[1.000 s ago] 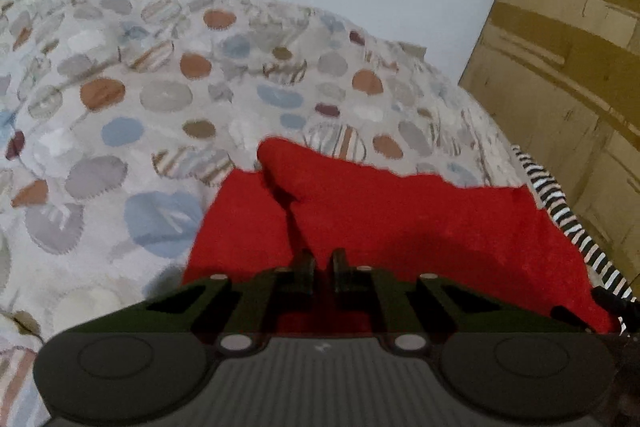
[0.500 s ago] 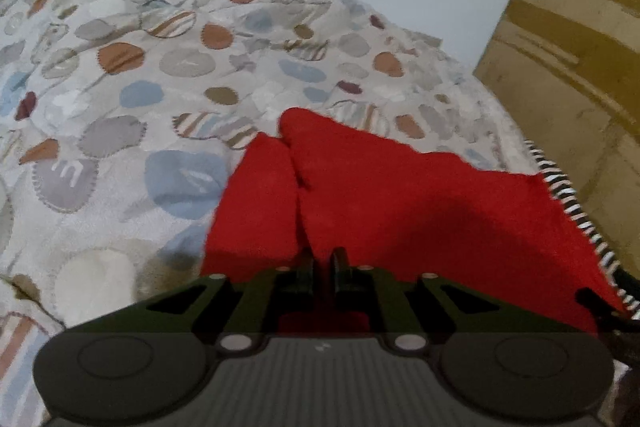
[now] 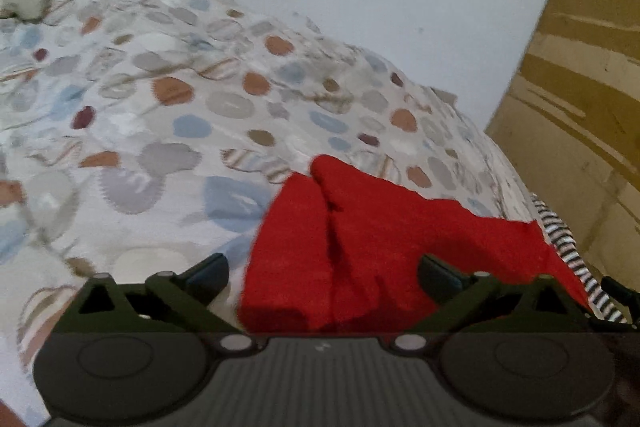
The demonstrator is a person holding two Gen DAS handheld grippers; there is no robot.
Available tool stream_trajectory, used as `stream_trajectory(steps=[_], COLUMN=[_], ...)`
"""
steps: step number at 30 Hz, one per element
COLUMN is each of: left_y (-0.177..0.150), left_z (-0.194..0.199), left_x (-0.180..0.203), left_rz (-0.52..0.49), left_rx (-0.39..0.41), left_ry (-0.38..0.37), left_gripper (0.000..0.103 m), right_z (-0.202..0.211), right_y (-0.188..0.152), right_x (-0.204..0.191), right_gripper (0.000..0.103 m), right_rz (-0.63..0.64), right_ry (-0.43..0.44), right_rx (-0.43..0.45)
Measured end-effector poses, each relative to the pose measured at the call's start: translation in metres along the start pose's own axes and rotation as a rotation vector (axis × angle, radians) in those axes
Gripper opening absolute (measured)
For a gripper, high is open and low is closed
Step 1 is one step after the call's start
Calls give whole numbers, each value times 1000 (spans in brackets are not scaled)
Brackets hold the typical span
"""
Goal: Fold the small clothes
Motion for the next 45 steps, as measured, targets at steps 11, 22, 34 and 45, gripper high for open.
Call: stream_trajectory(steps=[11, 22, 34, 45], left_y=[-40, -52, -52, -11], left_z=[9, 2, -2, -27], left_x=[-24, -2, -2, 3], left_rz=[93, 112, 92, -33], left_rx=[-113, -139, -124, 16], left_ry=[9, -74, -49, -41], left_gripper=[103, 103, 103, 103], right_z=[-5, -10, -9, -8], right_y=[-9, -27, -28, -28], right_x=[-55, -57, -58, -57], right_gripper=[103, 103, 103, 103], right_rz=[140, 84, 82, 81], right_ry=[99, 129, 123, 121], right_rx=[15, 1, 17, 22])
Point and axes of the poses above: each gripper's, at about its wrist camera, not at the fingertips, and z roughly against the way its jaws point, x to its right, y to its top, the point moved 9 cm from there along -z, roughly the way its jaws point, and after that the axes turned 9 degrees about x, right-handed, at the moved point
